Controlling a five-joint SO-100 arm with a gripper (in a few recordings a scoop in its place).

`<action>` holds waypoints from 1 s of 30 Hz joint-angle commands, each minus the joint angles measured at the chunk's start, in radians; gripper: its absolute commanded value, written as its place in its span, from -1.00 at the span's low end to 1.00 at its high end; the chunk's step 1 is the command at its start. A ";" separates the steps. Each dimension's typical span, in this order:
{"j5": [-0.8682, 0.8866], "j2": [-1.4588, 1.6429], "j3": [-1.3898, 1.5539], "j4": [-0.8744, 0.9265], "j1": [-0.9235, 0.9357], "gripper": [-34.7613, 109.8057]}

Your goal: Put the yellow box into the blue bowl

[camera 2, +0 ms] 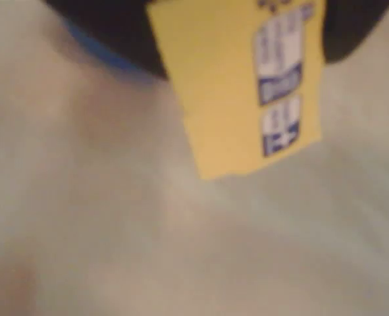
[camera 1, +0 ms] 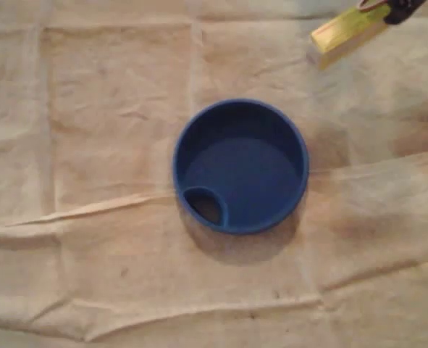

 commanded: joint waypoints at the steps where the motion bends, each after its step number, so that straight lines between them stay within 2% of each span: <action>1: -0.003 -0.041 -0.199 0.006 0.066 -0.52; 12: -0.006 -0.393 -0.606 0.006 0.278 -0.52; 30: -0.006 -0.779 -1.006 -0.009 0.396 -0.52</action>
